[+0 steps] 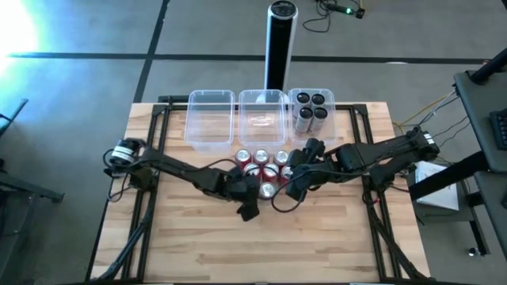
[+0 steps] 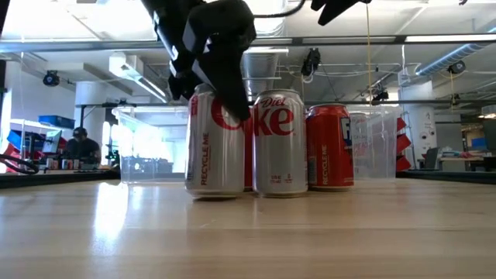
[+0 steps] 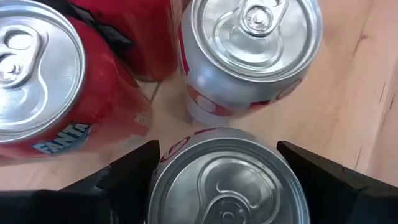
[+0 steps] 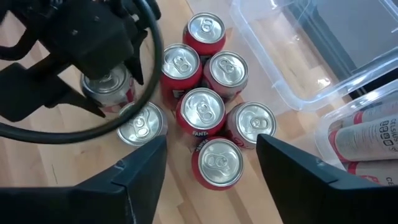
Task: Sort soda cans
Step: Put the bottom left white soda can into the left transparent bin
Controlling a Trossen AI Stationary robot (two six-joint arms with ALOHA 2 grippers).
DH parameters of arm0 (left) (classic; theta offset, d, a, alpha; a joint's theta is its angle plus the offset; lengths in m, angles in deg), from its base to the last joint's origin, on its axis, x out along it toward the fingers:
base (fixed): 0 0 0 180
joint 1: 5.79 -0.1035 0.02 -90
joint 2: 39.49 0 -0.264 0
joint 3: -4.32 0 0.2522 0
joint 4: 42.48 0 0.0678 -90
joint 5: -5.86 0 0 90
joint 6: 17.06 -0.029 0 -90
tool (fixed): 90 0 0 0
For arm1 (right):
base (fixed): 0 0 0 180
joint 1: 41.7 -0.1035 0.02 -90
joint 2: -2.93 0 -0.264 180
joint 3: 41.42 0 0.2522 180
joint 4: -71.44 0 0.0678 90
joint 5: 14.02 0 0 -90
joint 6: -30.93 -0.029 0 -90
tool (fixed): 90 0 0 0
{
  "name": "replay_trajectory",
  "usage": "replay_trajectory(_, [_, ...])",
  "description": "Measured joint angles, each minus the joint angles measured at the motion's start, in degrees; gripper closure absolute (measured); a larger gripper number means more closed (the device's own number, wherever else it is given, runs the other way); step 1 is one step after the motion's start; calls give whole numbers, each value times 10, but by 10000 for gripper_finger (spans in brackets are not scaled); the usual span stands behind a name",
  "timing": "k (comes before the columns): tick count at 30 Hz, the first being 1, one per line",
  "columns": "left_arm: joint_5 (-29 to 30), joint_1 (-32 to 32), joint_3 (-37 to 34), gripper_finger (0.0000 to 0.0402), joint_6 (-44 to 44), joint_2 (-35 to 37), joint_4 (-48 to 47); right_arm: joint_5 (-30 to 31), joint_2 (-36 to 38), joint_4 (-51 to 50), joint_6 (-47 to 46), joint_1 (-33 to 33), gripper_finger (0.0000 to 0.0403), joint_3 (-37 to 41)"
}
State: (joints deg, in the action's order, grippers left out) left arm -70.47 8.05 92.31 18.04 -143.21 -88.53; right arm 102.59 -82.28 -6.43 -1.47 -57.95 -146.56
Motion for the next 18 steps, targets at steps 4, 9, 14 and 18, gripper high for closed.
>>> replay_trajectory(4, [-12,-1,16,97,1,-10,-28,0,0,0,-1,0,165,0])
replay_trajectory(9, [-27,-1,18,82,23,-13,-51,0,0,0,-7,0,159,0])
replay_trajectory(14, [-29,-1,12,78,37,-13,-82,0,0,-1,-7,0,154,0])
replay_trajectory(18, [-27,-1,7,86,44,-13,-81,0,0,0,-6,0,159,0])
